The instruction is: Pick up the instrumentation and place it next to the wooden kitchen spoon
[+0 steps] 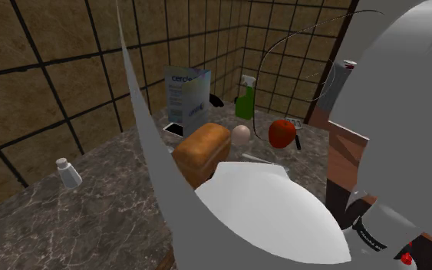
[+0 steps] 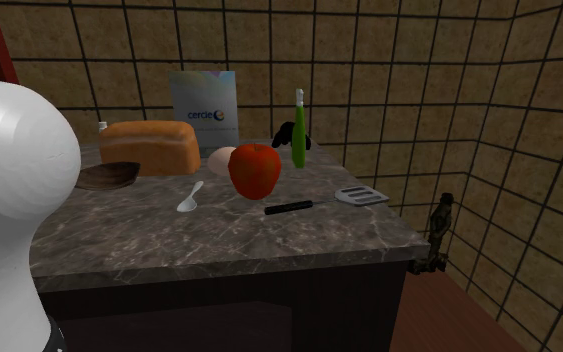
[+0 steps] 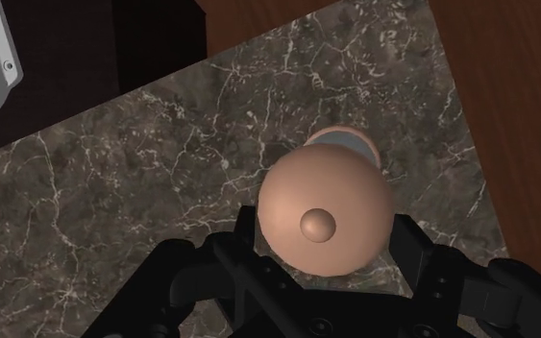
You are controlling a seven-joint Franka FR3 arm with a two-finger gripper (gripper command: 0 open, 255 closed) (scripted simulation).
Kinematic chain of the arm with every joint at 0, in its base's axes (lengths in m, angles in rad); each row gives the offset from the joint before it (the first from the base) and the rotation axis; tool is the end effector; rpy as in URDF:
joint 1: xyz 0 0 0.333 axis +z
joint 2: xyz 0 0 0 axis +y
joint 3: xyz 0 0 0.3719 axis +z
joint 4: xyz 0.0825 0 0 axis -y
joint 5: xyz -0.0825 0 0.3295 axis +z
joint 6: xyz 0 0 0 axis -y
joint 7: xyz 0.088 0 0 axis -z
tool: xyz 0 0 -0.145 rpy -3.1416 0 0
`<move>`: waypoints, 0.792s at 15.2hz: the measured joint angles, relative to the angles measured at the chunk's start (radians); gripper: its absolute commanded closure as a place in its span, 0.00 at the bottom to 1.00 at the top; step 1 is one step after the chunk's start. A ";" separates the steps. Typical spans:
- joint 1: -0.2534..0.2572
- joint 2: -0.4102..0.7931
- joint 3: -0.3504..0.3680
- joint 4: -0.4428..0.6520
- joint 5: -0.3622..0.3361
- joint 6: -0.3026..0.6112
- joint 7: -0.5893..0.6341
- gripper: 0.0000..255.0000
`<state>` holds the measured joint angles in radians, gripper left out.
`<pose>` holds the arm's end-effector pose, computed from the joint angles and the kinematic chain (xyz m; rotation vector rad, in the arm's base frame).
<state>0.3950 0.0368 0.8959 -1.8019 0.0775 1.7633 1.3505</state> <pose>0.1376 0.4908 0.5503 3.1000 -0.1182 -0.1807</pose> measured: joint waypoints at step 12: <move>0.010 0.040 0.003 -0.128 -0.029 0.154 0.012 1.00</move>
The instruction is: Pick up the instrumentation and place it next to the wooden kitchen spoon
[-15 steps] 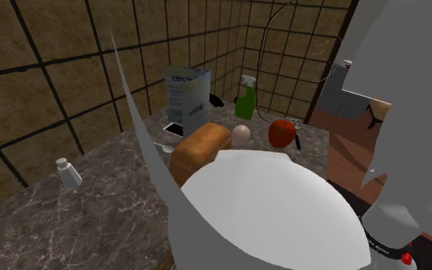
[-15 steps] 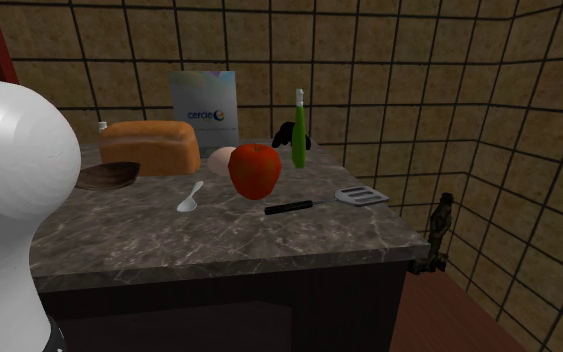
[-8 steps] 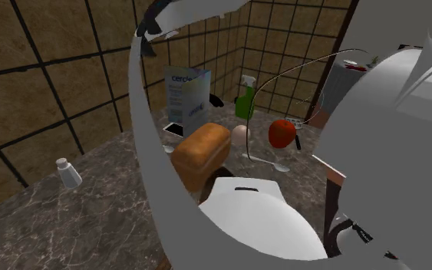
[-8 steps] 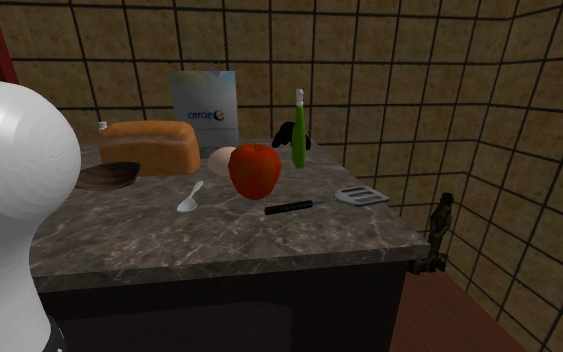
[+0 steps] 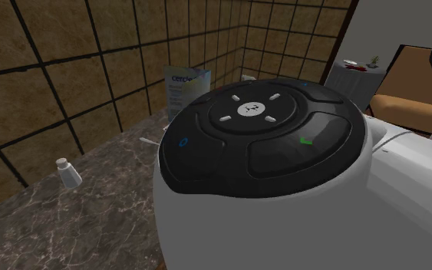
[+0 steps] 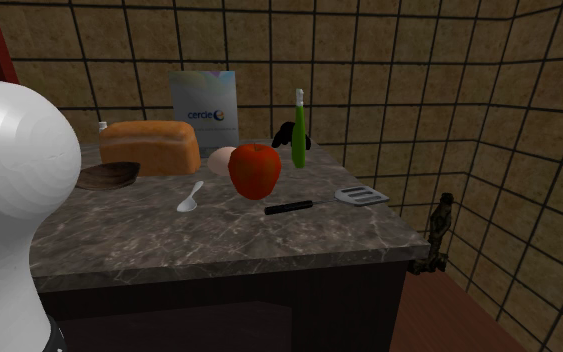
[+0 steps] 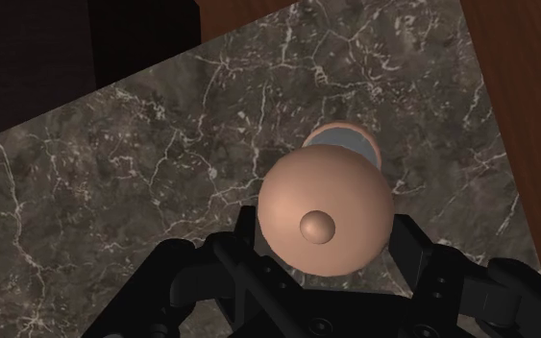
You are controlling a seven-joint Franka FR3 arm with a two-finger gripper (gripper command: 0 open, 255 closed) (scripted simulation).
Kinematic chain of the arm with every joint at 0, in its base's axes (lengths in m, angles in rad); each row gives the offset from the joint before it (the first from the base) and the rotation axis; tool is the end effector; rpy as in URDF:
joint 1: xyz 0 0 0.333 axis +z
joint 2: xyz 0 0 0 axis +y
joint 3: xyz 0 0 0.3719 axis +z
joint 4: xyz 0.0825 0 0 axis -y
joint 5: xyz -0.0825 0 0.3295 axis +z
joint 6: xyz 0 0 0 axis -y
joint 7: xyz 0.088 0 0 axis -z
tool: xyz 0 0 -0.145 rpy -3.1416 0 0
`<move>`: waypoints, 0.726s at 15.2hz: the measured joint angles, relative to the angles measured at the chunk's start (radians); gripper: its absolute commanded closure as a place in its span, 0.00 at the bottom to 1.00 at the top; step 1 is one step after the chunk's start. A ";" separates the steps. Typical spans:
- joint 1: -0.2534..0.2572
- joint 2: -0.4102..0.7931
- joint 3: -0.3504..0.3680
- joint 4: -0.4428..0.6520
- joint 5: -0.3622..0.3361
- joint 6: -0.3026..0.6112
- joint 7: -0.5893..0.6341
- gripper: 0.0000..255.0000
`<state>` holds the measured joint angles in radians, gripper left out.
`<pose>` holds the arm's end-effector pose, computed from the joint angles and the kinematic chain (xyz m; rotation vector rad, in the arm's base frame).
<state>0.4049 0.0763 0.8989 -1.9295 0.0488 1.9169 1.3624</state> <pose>0.1408 0.4949 0.4962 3.0999 -0.1181 -0.1808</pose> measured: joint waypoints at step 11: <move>0.000 0.003 0.000 -0.005 -0.002 0.008 0.001 0.00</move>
